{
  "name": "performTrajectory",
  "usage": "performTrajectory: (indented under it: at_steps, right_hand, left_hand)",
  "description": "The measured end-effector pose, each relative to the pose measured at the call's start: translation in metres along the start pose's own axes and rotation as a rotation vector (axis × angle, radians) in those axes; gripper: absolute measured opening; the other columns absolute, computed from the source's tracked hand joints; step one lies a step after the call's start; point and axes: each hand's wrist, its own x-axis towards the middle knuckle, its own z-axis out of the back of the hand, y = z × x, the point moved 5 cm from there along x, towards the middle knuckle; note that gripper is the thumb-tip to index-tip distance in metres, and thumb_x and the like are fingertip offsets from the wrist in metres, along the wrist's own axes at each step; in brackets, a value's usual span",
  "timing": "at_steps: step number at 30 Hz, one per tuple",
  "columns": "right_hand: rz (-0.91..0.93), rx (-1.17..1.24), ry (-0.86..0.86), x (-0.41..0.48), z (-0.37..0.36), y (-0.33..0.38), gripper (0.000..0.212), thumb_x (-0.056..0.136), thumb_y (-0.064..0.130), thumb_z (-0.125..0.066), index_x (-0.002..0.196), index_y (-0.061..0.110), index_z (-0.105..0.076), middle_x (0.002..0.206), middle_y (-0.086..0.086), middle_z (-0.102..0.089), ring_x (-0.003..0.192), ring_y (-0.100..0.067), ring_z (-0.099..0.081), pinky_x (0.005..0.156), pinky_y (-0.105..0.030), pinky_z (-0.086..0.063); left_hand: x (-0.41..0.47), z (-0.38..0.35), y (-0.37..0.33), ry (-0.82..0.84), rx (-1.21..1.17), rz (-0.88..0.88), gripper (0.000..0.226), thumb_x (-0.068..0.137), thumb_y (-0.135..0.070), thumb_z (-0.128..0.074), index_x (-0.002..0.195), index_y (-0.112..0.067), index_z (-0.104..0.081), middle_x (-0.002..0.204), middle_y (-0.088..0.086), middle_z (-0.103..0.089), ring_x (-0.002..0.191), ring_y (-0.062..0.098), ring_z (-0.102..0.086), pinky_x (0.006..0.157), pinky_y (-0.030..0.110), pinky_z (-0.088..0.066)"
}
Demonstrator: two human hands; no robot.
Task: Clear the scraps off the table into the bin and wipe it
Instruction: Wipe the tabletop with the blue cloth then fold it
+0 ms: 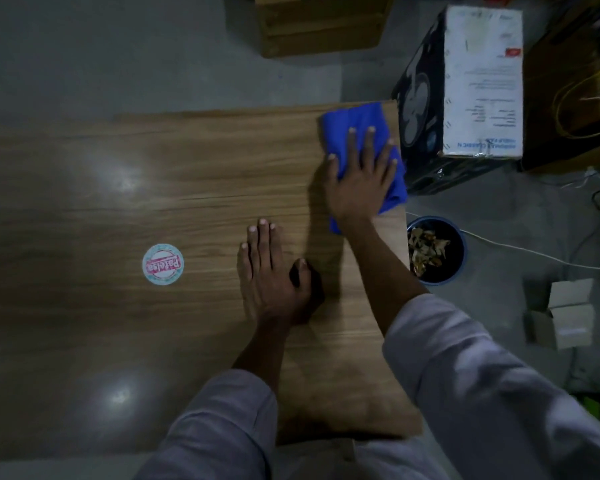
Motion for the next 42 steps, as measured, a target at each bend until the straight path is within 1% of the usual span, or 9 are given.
performTrajectory:
  at_steps: [5,7,12,14,19,24,27,35,42]
  right_hand:
    - [0.968,-0.046,0.278,-0.03,-0.014,0.044,0.059,0.104,0.056,-0.037,0.158,0.033,-0.03,0.167,0.002,-0.025,0.157,-0.029,-0.011,0.126,-0.05,-0.009]
    - [0.84,-0.04,0.262,-0.003,-0.007,0.019,0.06,0.105,0.057,-0.034,0.16,0.034,-0.026,0.168,0.002,-0.021,0.157,-0.027,-0.007,0.127,-0.05,-0.005]
    - [0.001,-0.021,0.034,0.048,0.007,-0.005,0.062,0.104,0.056,-0.031,0.159,0.03,-0.03,0.168,-0.001,-0.02,0.156,-0.036,-0.009,0.126,-0.052,-0.003]
    - [0.127,-0.012,0.117,0.039,-0.01,0.039,0.063,0.103,0.054,-0.033,0.16,0.027,-0.028,0.169,-0.005,-0.018,0.155,-0.04,-0.008,0.125,-0.054,0.002]
    - [0.841,0.02,0.225,-0.007,-0.034,0.089,0.058,0.099,0.056,-0.043,0.151,0.03,-0.047,0.16,-0.001,-0.041,0.151,-0.036,-0.027,0.123,-0.053,-0.019]
    - [0.229,-0.006,0.059,0.053,-0.007,-0.004,0.061,0.103,0.061,-0.03,0.159,0.036,-0.029,0.168,0.003,-0.022,0.156,-0.033,-0.01,0.126,-0.053,-0.008]
    - [0.001,0.0,0.023,0.044,-0.009,0.011,0.062,0.103,0.06,-0.028,0.159,0.034,-0.03,0.168,0.002,-0.021,0.156,-0.035,-0.008,0.125,-0.054,-0.009]
    - [0.733,0.041,0.253,-0.056,-0.025,0.063,0.053,0.099,0.056,-0.045,0.149,0.037,-0.049,0.161,0.005,-0.039,0.154,-0.031,-0.022,0.125,-0.05,-0.015]
    - [0.365,-0.048,0.264,-0.066,0.025,-0.012,0.09,0.085,0.054,-0.071,0.159,0.021,-0.031,0.167,-0.003,-0.025,0.156,-0.027,-0.011,0.126,-0.054,-0.003]
  left_hand:
    - [-0.001,0.002,0.0,0.0,-0.01,-0.004,0.082,0.09,-0.043,-0.053,0.158,-0.006,-0.028,0.168,0.006,-0.019,0.157,0.023,-0.009,0.126,0.047,-0.012]
    - [-0.001,0.003,-0.001,0.01,-0.012,0.005,0.083,0.089,-0.043,-0.055,0.159,-0.008,-0.026,0.168,0.005,-0.018,0.157,0.022,-0.008,0.126,0.047,-0.011]
    - [0.001,-0.001,0.002,0.038,0.056,0.003,0.08,0.092,-0.046,-0.047,0.159,-0.009,-0.025,0.168,0.006,-0.018,0.157,0.022,-0.008,0.126,0.046,-0.013]
    - [0.002,-0.003,0.004,0.05,0.106,0.002,0.078,0.093,-0.047,-0.041,0.159,-0.009,-0.026,0.168,0.007,-0.019,0.157,0.023,-0.01,0.125,0.047,-0.016]
    - [0.001,0.0,0.003,0.016,0.059,-0.031,0.075,0.094,-0.047,-0.041,0.156,-0.007,-0.032,0.166,0.008,-0.025,0.156,0.025,-0.015,0.123,0.051,-0.02]
    - [0.0,0.002,0.002,0.006,-0.012,-0.002,0.081,0.089,-0.044,-0.055,0.157,-0.008,-0.03,0.167,0.006,-0.022,0.157,0.022,-0.01,0.126,0.046,-0.013]
    - [0.001,-0.003,0.005,0.029,0.066,-0.018,0.079,0.091,-0.044,-0.053,0.158,-0.009,-0.028,0.168,0.006,-0.02,0.157,0.022,-0.01,0.127,0.043,-0.01]
    - [-0.004,0.017,0.001,-0.13,-0.142,-0.07,0.076,0.084,-0.024,-0.071,0.151,-0.002,-0.042,0.163,0.02,-0.027,0.155,0.035,-0.016,0.124,0.052,-0.018]
    - [0.056,0.028,-0.032,0.033,-0.176,-0.439,0.081,0.079,-0.022,-0.063,0.154,-0.01,-0.038,0.166,0.012,-0.023,0.156,0.033,-0.01,0.122,0.06,-0.015]
